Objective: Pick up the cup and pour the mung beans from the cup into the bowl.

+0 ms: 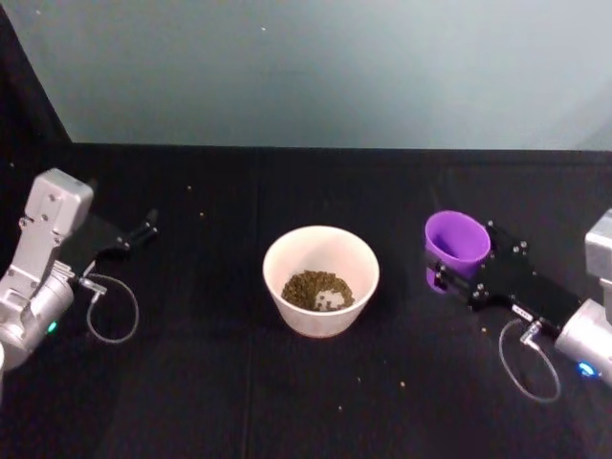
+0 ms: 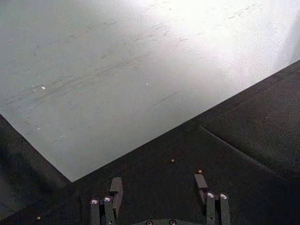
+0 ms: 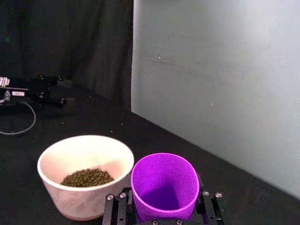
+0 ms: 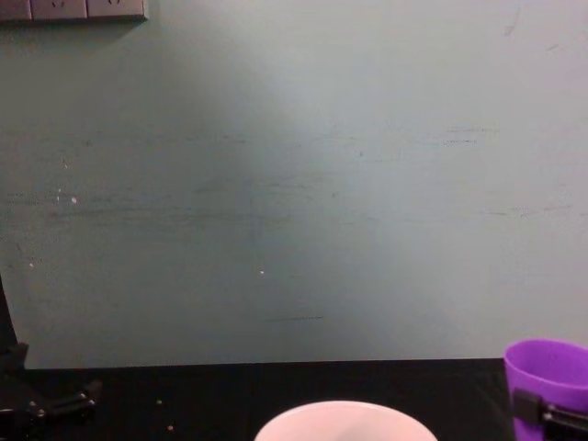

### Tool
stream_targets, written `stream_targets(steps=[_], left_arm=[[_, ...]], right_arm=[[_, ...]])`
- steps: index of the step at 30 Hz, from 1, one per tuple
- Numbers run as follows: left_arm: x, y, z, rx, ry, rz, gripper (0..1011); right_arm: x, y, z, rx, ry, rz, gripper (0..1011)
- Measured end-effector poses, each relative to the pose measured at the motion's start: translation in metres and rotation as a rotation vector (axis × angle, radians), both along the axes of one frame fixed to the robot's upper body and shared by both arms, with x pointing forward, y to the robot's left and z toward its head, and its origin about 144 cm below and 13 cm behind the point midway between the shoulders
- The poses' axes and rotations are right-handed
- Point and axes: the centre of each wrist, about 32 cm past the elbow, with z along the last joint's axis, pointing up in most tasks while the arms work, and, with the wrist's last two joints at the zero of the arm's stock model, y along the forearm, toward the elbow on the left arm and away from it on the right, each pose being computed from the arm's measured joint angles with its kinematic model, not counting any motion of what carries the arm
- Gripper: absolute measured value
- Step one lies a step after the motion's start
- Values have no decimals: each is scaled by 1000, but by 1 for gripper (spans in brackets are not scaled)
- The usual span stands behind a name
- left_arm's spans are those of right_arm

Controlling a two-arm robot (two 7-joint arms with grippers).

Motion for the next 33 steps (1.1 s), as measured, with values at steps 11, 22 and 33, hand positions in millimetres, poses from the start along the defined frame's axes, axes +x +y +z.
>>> stream_targets(steps=[11, 22, 33], left_arm=[[0, 0, 0, 0, 0, 0, 1000], [0, 0, 0, 0, 0, 0, 1000], [0, 0, 0, 0, 0, 0, 1000]], right_arm=[[-2, -7, -20, 84, 110, 16, 724], [1, 4, -29, 113, 161, 24, 724], [2, 10, -35, 72, 149, 23, 724]])
